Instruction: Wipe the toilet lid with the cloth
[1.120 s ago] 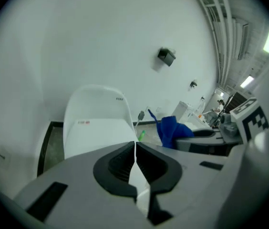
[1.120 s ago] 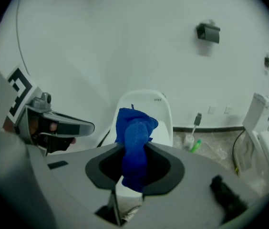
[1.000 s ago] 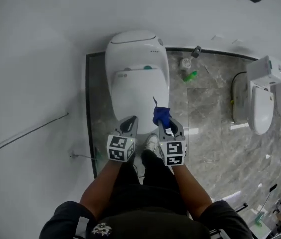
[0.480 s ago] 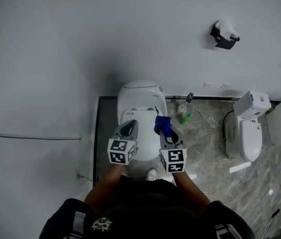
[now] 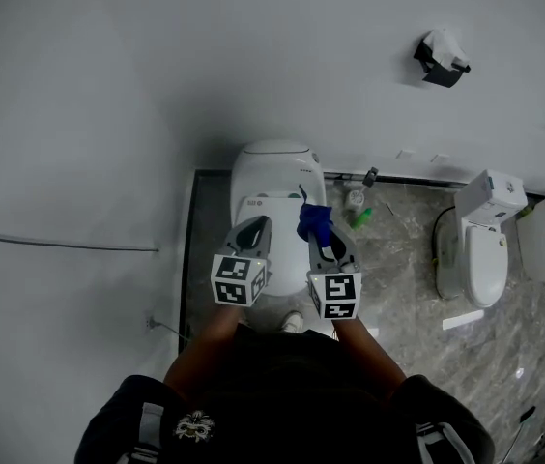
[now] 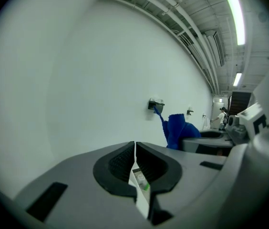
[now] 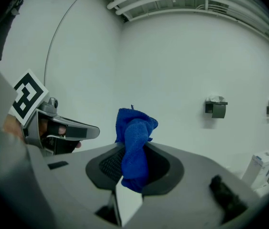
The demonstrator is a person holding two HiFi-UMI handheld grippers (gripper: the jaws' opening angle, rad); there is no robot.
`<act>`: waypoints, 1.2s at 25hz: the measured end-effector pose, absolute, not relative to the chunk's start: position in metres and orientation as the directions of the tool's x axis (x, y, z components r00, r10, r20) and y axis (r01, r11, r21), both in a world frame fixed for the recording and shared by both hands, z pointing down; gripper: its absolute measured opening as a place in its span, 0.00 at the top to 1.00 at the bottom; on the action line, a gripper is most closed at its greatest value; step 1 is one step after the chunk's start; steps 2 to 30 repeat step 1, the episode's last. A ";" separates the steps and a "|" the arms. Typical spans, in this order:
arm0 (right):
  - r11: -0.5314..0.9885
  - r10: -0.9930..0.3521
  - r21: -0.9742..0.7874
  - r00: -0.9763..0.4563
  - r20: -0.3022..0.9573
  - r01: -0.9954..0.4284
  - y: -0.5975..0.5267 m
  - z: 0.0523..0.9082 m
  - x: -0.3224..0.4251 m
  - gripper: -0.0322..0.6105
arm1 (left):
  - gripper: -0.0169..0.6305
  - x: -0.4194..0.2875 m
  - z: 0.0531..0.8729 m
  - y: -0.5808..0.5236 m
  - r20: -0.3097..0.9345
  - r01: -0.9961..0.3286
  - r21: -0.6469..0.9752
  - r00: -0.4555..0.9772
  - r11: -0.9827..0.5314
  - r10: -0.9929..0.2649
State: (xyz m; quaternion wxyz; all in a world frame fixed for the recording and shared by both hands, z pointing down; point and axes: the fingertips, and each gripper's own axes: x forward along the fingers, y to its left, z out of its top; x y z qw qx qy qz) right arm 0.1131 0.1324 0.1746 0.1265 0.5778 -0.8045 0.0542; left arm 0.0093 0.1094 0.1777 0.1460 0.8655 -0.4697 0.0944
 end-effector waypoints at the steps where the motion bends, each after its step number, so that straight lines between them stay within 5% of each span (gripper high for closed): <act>1: 0.327 -0.918 0.064 -0.301 0.258 -0.943 0.131 0.173 0.113 0.82 | 0.95 0.010 0.176 0.109 0.296 -0.841 0.160 0.541 -0.517 -0.787; 30: 0.327 -0.918 0.064 -0.301 0.258 -0.943 0.131 0.173 0.113 0.82 | 0.95 0.010 0.176 0.109 0.296 -0.841 0.160 0.541 -0.517 -0.787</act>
